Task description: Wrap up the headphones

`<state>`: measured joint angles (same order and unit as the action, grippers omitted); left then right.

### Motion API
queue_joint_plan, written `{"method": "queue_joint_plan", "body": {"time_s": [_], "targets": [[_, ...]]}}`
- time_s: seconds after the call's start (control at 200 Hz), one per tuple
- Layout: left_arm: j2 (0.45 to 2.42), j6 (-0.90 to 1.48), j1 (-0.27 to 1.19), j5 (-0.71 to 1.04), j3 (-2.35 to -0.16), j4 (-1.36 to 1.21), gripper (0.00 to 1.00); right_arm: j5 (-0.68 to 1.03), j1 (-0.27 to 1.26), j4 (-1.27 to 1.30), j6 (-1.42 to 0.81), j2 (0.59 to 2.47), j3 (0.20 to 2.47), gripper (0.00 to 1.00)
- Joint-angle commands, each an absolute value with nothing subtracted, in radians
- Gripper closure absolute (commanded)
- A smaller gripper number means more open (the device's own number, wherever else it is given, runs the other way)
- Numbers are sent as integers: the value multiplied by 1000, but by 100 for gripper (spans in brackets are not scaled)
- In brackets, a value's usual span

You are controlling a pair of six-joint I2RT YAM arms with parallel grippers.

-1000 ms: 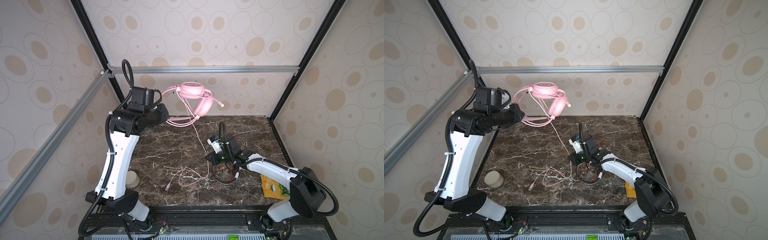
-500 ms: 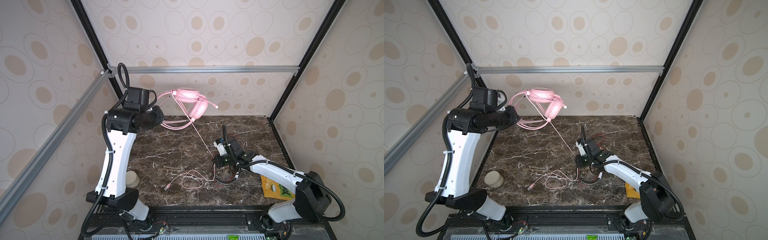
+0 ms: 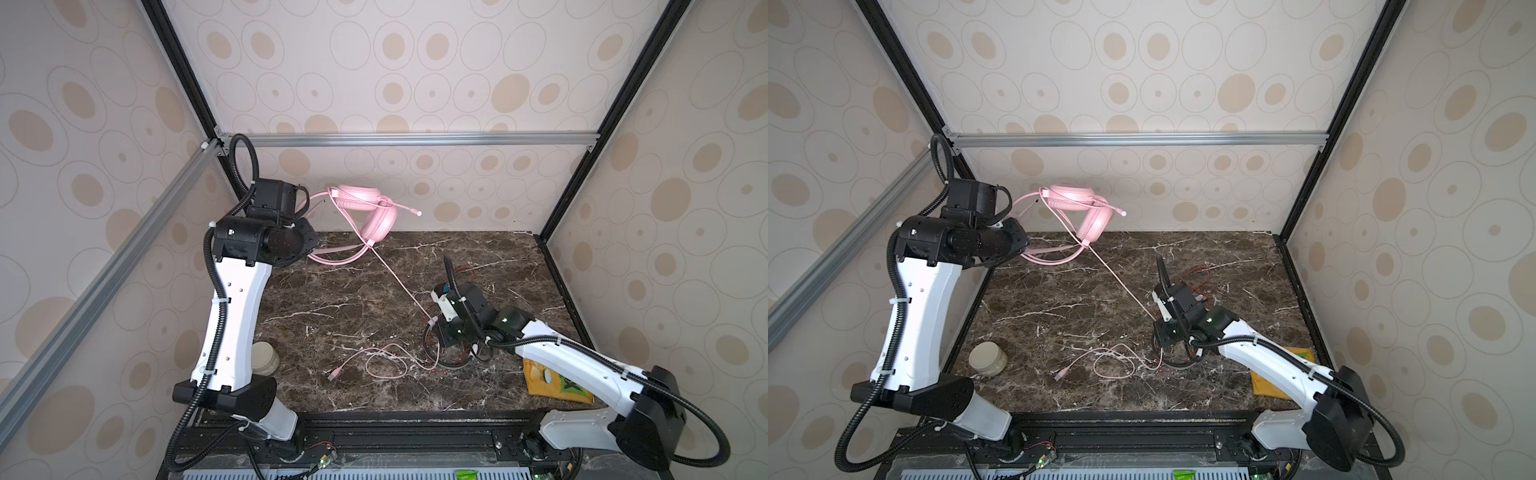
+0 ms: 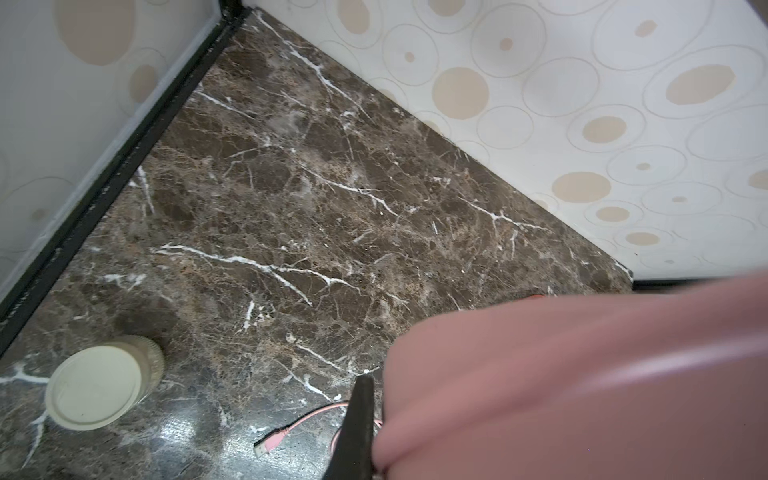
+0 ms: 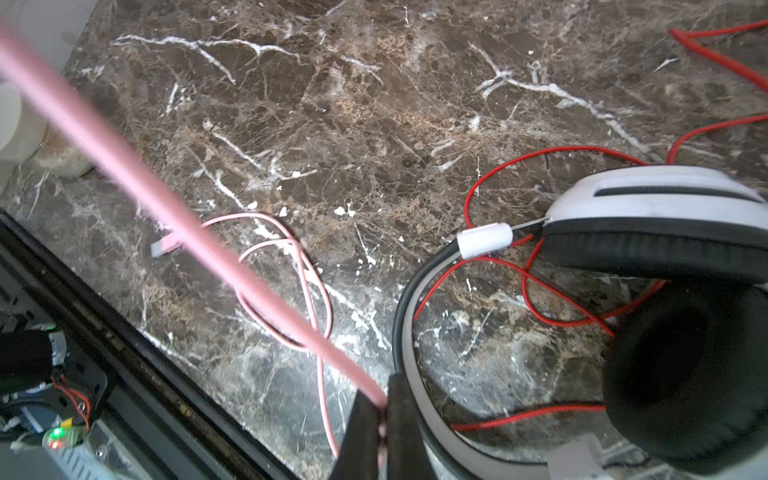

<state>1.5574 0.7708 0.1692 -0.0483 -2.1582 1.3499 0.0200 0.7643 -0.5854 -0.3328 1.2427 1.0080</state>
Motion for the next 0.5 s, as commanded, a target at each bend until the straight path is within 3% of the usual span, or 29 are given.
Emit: {"method": "queue_joint_plan", "body": {"time_s": [0.0, 0.11, 0.495], "targets": [[1531, 881, 146, -160, -2142, 1279, 100, -61, 800, -806, -306, 1185, 1010, 100], [1542, 895, 154, -173, -2099, 1284, 100, -82, 873, -873, -292, 1157, 1085, 100], [1516, 950, 283, -447, -1918, 1263, 100, -410, 1188, -1152, -216, 1287, 1568, 100]]}}
